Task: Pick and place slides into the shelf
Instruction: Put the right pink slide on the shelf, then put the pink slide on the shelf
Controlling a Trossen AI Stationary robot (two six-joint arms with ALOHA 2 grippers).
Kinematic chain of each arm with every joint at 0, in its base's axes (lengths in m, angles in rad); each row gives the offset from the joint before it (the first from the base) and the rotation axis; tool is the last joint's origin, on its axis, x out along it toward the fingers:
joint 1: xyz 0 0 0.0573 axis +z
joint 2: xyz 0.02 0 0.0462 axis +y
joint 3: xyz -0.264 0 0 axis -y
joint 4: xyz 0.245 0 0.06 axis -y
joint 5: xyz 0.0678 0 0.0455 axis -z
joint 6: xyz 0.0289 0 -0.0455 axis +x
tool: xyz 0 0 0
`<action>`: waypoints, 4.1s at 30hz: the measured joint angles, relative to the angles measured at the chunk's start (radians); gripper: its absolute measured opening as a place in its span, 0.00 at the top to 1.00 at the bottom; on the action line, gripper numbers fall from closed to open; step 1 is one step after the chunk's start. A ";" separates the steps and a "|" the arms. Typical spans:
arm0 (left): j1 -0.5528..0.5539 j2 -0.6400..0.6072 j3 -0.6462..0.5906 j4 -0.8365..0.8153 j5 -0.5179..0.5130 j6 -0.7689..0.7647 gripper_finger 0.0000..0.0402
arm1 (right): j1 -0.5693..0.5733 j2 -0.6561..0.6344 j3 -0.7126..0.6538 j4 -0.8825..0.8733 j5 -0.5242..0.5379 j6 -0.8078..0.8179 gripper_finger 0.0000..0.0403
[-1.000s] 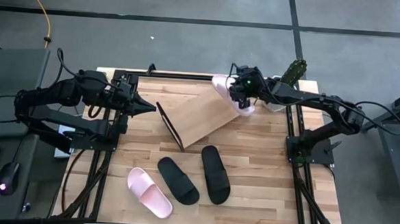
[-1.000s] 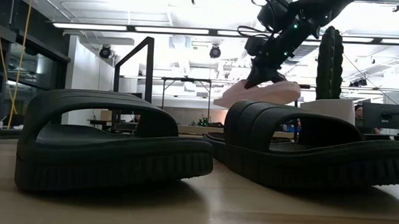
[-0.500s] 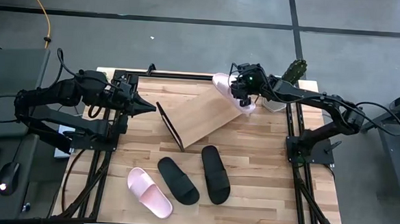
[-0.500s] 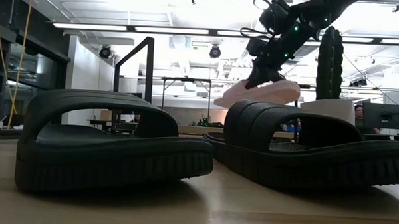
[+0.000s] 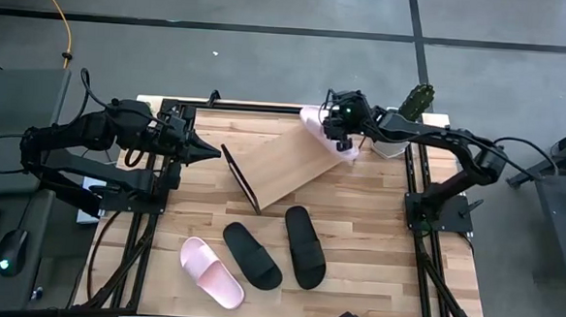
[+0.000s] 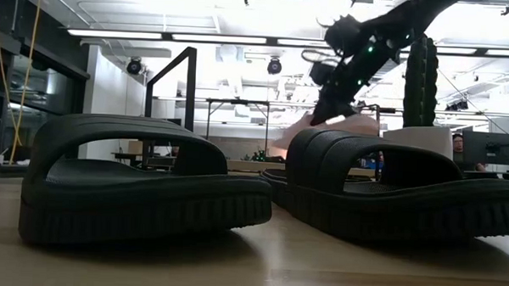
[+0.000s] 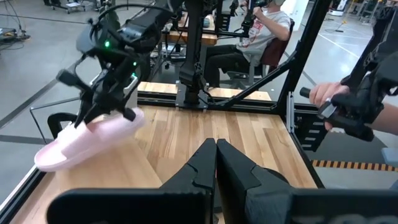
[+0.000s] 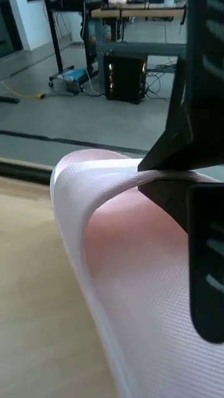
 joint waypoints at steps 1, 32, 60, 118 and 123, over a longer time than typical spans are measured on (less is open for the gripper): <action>0.000 0.000 0.000 0.000 0.000 0.000 1.00 | 0.000 0.013 0.000 0.011 0.000 -0.007 1.00; 0.000 0.000 0.000 -0.021 0.008 -0.002 1.00 | -0.021 0.062 0.000 -0.006 0.041 -0.023 1.00; 0.000 0.000 0.000 -0.023 0.008 -0.001 1.00 | -0.045 0.062 0.000 -0.062 0.015 0.017 0.77; 0.000 0.000 0.000 -0.238 0.063 -0.003 1.00 | 0.275 0.061 0.229 -0.507 0.159 0.418 0.73; 0.000 0.000 0.000 -0.280 0.091 -0.020 1.00 | 0.346 0.061 0.229 -0.507 0.157 0.523 0.73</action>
